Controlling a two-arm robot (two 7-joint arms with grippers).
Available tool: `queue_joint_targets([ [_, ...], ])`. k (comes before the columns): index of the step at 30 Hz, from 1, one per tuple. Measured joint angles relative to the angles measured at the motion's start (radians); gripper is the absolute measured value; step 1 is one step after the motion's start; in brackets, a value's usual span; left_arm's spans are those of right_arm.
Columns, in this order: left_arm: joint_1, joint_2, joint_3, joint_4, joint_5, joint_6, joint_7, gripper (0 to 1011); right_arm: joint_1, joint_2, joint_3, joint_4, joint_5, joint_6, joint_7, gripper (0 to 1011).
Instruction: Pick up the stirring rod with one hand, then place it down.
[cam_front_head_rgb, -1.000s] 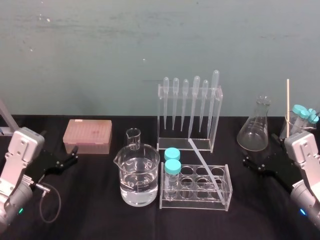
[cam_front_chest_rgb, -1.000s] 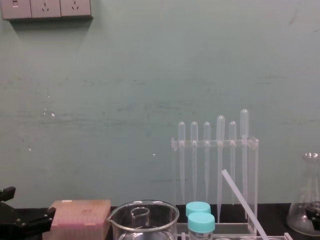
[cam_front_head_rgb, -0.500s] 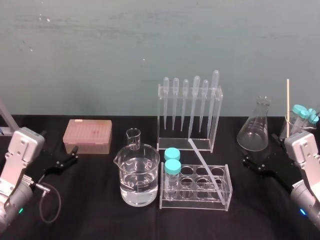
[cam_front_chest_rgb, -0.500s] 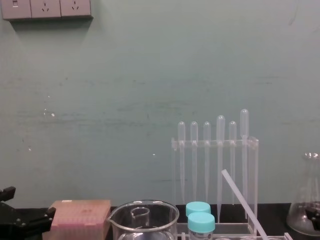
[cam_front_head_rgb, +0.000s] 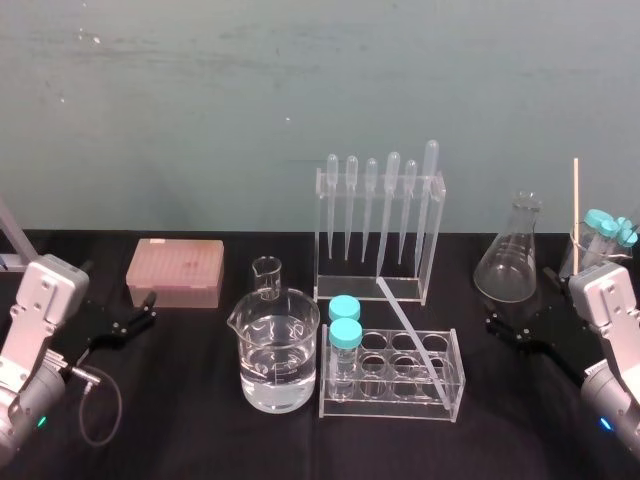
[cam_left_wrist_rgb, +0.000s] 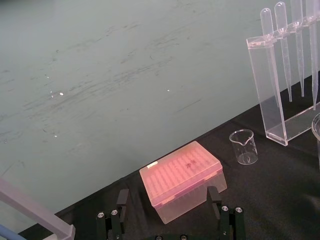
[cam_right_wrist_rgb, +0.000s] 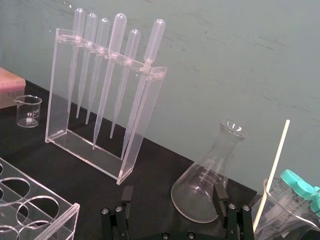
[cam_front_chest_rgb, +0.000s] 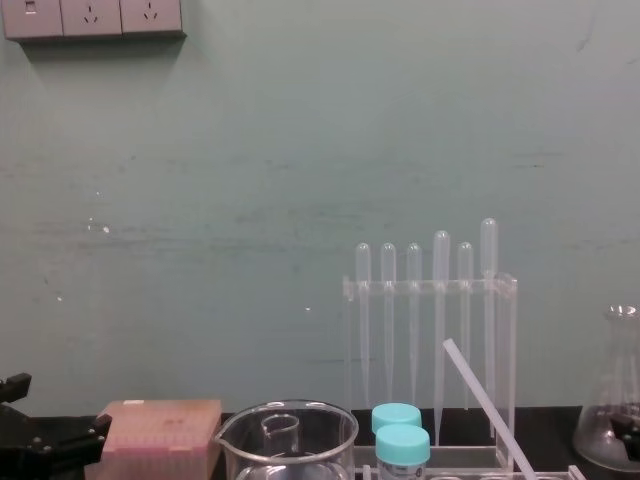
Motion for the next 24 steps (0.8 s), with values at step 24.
queue_joint_targets([
  [24,0.000,0.000,0.000,0.000,0.000,0.000,0.000,1000,0.010,0.008,-0.008,-0.072,-0.154,-0.429,0.119,1003],
])
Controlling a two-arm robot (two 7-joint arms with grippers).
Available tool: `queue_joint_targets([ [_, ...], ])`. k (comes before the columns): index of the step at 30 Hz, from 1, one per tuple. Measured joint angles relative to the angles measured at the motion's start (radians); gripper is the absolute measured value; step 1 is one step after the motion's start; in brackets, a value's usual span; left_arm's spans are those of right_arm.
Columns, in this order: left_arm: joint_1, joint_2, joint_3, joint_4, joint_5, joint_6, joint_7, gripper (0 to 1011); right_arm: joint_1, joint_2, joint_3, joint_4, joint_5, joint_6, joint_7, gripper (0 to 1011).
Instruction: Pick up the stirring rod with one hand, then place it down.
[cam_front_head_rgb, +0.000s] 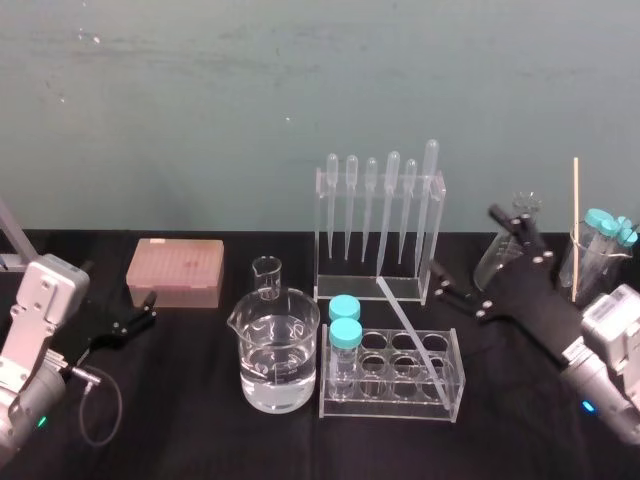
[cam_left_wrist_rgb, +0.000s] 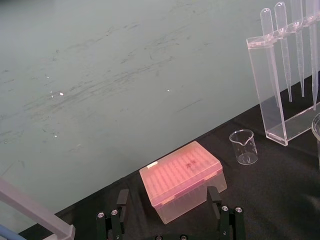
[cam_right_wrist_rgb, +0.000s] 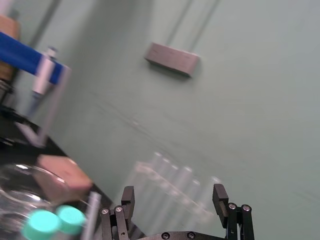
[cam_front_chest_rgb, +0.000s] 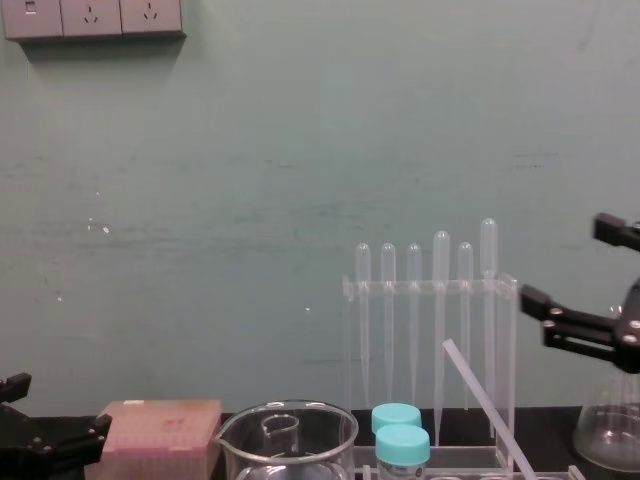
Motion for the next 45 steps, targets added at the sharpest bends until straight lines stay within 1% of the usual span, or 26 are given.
queue_joint_targets([
  [1,0.000,0.000,0.000,0.000,0.000,0.000,0.000,1000,0.005,-0.002,-0.004,0.003,0.010,-0.005,0.013,1003],
  [2,0.000,0.000,0.000,0.000,0.000,0.000,0.000,1000,0.019,-0.007,-0.016,0.012,0.045,-0.009,0.058,1003],
  [3,0.000,0.000,0.000,0.000,0.000,0.000,0.000,1000,0.034,-0.012,-0.027,0.023,0.094,-0.007,0.110,1003],
  [4,0.000,0.000,0.000,0.000,0.000,0.000,0.000,1000,0.043,-0.014,-0.034,0.030,0.122,0.000,0.141,1003],
  [5,0.000,0.000,0.000,0.000,0.000,0.000,0.000,1000,0.043,-0.014,-0.034,0.030,0.122,0.000,0.141,1003],
  [7,0.000,0.000,0.000,0.000,0.000,0.000,0.000,1000,0.071,-0.024,-0.052,0.054,0.233,0.053,0.251,1003],
  [9,0.000,0.000,0.000,0.000,0.000,0.000,0.000,1000,0.083,-0.030,-0.058,0.068,0.277,0.083,0.295,1003],
  [10,0.000,0.000,0.000,0.000,0.000,0.000,0.000,1000,0.097,-0.036,-0.064,0.081,0.320,0.120,0.340,1003],
  [13,0.000,0.000,0.000,0.000,0.000,0.000,0.000,1000,0.114,-0.046,-0.071,0.102,0.375,0.176,0.398,1003],
  [15,0.000,0.000,0.000,0.000,0.000,0.000,0.000,1000,0.132,-0.056,-0.076,0.124,0.428,0.251,0.452,1003],
  [16,0.000,0.000,0.000,0.000,0.000,0.000,0.000,1000,0.136,-0.058,-0.077,0.129,0.438,0.269,0.463,1003],
  [17,0.000,0.000,0.000,0.000,0.000,0.000,0.000,1000,0.136,-0.058,-0.077,0.129,0.438,0.269,0.463,1003],
  [19,0.000,0.000,0.000,0.000,0.000,0.000,0.000,1000,0.146,-0.065,-0.078,0.145,0.467,0.332,0.495,1003],
  [21,0.000,0.000,0.000,0.000,0.000,0.000,0.000,1000,0.150,-0.067,-0.078,0.152,0.475,0.356,0.503,1003],
  [22,0.000,0.000,0.000,0.000,0.000,0.000,0.000,1000,0.152,-0.069,-0.077,0.157,0.480,0.378,0.509,1003],
  [23,0.000,0.000,0.000,0.000,0.000,0.000,0.000,1000,0.152,-0.069,-0.077,0.157,0.480,0.378,0.509,1003],
  [25,0.000,0.000,0.000,0.000,0.000,0.000,0.000,1000,0.155,-0.073,-0.074,0.164,0.486,0.419,0.514,1003],
  [26,0.000,0.000,0.000,0.000,0.000,0.000,0.000,1000,0.155,-0.074,-0.073,0.165,0.486,0.426,0.514,1003],
  [30,0.000,0.000,0.000,0.000,0.000,0.000,0.000,1000,0.151,-0.076,-0.064,0.164,0.480,0.443,0.509,1003],
  [45,0.000,0.000,0.000,0.000,0.000,0.000,0.000,1000,0.149,-0.076,-0.062,0.161,0.475,0.445,0.502,995],
])
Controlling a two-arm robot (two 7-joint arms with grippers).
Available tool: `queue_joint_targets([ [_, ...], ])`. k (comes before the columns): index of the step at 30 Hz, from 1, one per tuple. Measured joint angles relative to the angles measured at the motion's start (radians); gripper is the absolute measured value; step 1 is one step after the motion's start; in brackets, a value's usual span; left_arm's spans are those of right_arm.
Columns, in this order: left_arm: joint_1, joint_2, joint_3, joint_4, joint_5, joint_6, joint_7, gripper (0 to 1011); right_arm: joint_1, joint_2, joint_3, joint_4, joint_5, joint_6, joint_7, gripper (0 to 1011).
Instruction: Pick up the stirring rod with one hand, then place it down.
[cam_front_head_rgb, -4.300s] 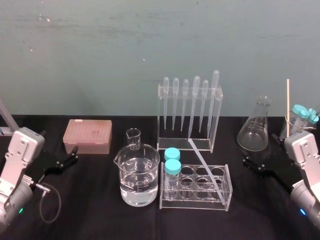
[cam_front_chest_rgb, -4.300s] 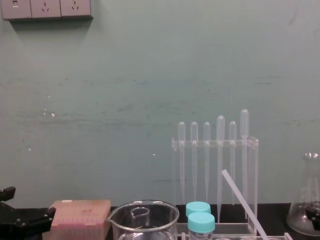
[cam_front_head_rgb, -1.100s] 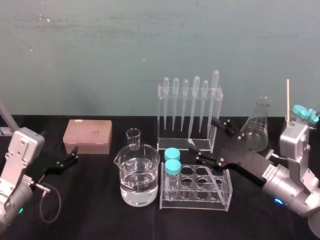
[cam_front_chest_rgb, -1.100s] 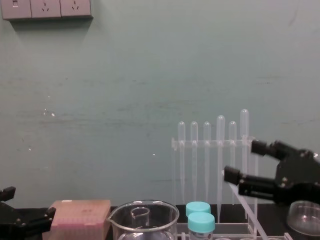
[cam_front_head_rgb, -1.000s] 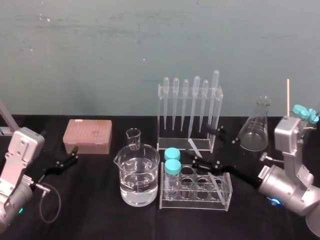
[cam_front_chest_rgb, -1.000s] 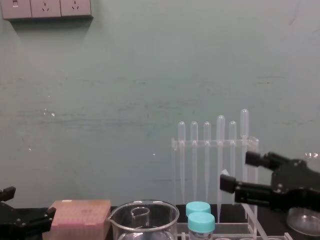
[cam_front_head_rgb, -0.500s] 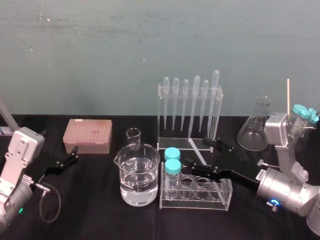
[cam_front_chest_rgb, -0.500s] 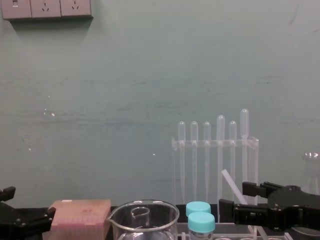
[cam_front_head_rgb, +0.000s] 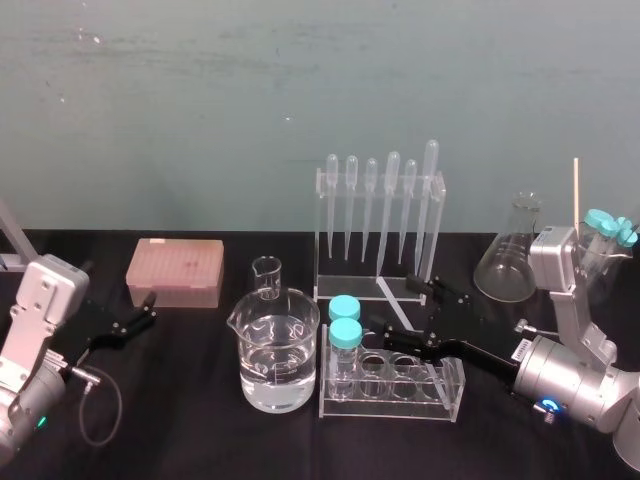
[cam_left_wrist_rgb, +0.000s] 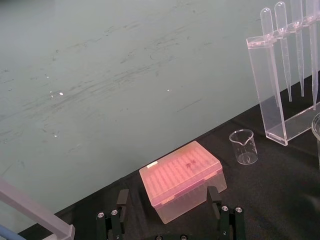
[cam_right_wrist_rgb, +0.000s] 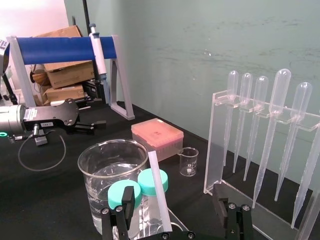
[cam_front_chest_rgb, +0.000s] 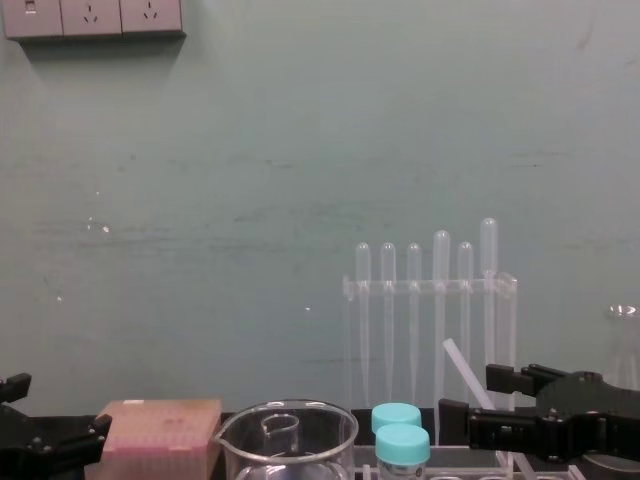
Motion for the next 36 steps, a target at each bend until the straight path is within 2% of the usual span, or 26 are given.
queue_joint_targets([
  [9,0.000,0.000,0.000,0.000,0.000,0.000,0.000,1000,0.000,0.001,-0.001,0.001,0.000,0.000,0.000,812],
  [13,0.000,0.000,0.000,0.000,0.000,0.000,0.000,1000,0.000,0.001,-0.001,0.001,0.000,0.000,0.000,656],
  [15,0.000,0.000,0.000,0.000,0.000,0.000,0.000,1000,0.000,0.001,-0.001,0.001,0.001,0.000,0.000,625],
  [16,0.000,0.000,0.000,0.000,0.000,0.000,0.000,1000,0.000,0.001,-0.001,0.001,0.001,-0.001,0.000,575],
  [17,0.000,0.000,0.000,0.000,0.000,0.000,0.000,1000,0.000,0.001,-0.001,0.001,0.001,-0.001,0.000,575],
  [18,0.000,0.000,0.000,0.000,0.000,0.000,0.000,1000,0.000,0.001,-0.001,0.001,0.001,-0.001,0.000,512],
  [25,0.000,0.000,0.000,0.000,0.000,0.000,0.000,1000,0.000,0.001,-0.001,0.001,0.001,-0.001,0.001,309],
  [26,0.000,0.000,0.000,0.000,0.000,0.000,0.000,1000,0.000,0.001,-0.001,0.001,0.002,-0.001,0.001,250],
  [28,0.000,0.000,0.000,0.000,0.000,0.000,0.000,1000,0.000,0.001,-0.001,0.001,0.002,-0.001,0.001,218],
  [31,0.000,0.000,0.000,0.000,0.000,0.000,0.000,1000,0.000,0.001,-0.001,0.001,0.002,-0.001,0.001,98],
  [36,0.000,0.000,0.000,0.000,0.000,0.000,0.000,1000,0.000,0.001,-0.001,0.001,0.002,-0.001,0.001,69],
])
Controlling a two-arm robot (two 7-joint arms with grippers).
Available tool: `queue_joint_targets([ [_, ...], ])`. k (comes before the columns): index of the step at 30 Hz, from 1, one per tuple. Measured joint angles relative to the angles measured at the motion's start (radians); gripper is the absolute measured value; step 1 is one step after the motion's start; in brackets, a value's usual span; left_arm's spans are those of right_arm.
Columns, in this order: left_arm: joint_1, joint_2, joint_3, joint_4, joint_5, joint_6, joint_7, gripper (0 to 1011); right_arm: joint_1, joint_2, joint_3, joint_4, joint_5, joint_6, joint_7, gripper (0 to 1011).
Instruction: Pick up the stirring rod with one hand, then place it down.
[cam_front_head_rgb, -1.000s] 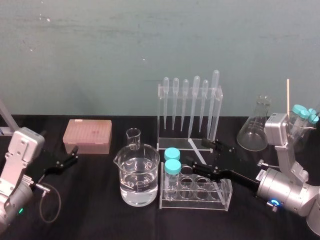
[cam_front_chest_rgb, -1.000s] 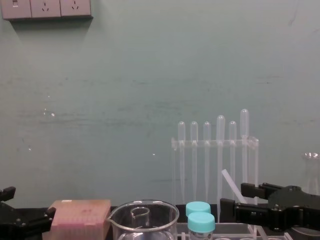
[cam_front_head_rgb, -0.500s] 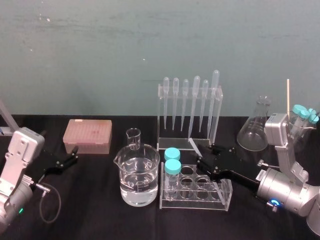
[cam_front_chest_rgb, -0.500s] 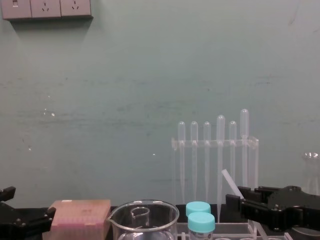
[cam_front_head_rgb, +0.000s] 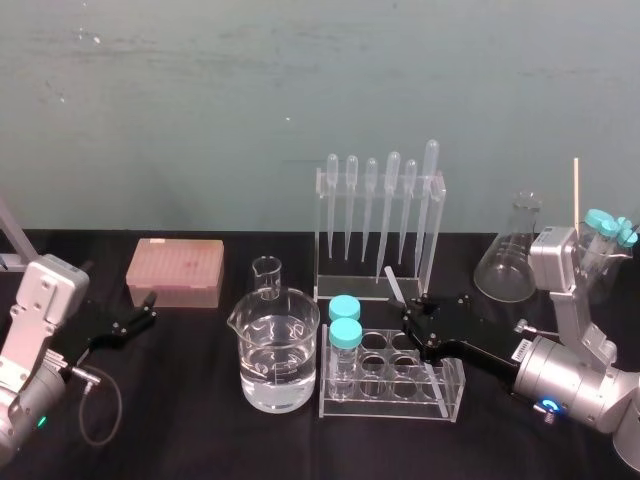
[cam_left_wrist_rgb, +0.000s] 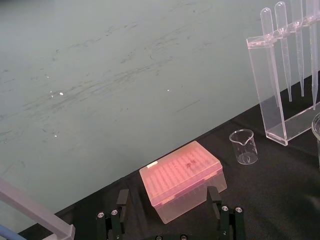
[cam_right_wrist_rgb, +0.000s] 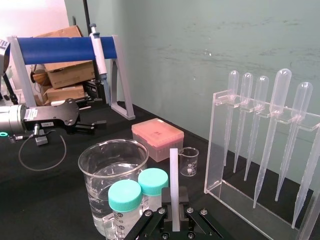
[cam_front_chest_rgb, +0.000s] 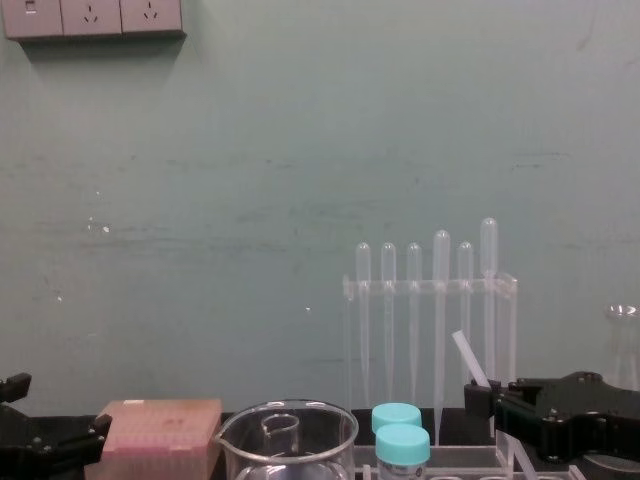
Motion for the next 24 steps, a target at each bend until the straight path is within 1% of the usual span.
queue_joint_targets([
  [1,0.000,0.000,0.000,0.000,0.000,0.000,0.000,1000,0.000,0.000,0.000,0.000,0.000,0.000,0.000,69],
  [5,0.000,0.000,0.000,0.000,0.000,0.000,0.000,1000,-0.006,-0.008,0.013,0.001,-0.015,-0.037,0.000,69],
  [8,0.000,0.000,0.000,0.000,0.000,0.000,0.000,1000,-0.012,-0.019,0.031,0.004,-0.034,-0.090,-0.006,69],
  [9,0.000,0.000,0.000,0.000,0.000,0.000,0.000,1000,-0.014,-0.024,0.039,0.005,-0.046,-0.121,-0.012,69],
  [10,0.000,0.000,0.000,0.000,0.000,0.000,0.000,1000,-0.015,-0.027,0.043,0.006,-0.052,-0.137,-0.014,69],
  [11,0.000,0.000,0.000,0.000,0.000,0.000,0.000,1000,-0.015,-0.035,0.054,0.010,-0.058,-0.174,-0.014,69],
  [14,0.000,0.000,0.000,0.000,0.000,0.000,0.000,1000,-0.012,-0.048,0.072,0.017,-0.060,-0.221,-0.013,69],
  [15,0.000,0.000,0.000,0.000,0.000,0.000,0.000,1000,-0.007,-0.059,0.085,0.024,-0.054,-0.254,-0.007,69],
  [17,0.000,0.000,0.000,0.000,0.000,0.000,0.000,1000,-0.002,-0.068,0.097,0.029,-0.046,-0.278,0.001,69],
  [19,0.000,0.000,0.000,0.000,0.000,0.000,0.000,1000,0.009,-0.083,0.116,0.038,-0.026,-0.319,0.022,69],
  [20,0.000,0.000,0.000,0.000,0.000,0.000,0.000,1000,0.012,-0.087,0.123,0.041,-0.019,-0.331,0.030,69],
  [21,0.000,0.000,0.000,0.000,0.000,0.000,0.000,1000,0.020,-0.095,0.134,0.048,-0.002,-0.357,0.050,69],
  [23,0.000,0.000,0.000,0.000,0.000,0.000,0.000,1000,0.027,-0.101,0.144,0.055,0.012,-0.376,0.070,69],
  [24,0.000,0.000,0.000,0.000,0.000,0.000,0.000,1000,0.032,-0.106,0.153,0.062,0.026,-0.394,0.090,69],
])
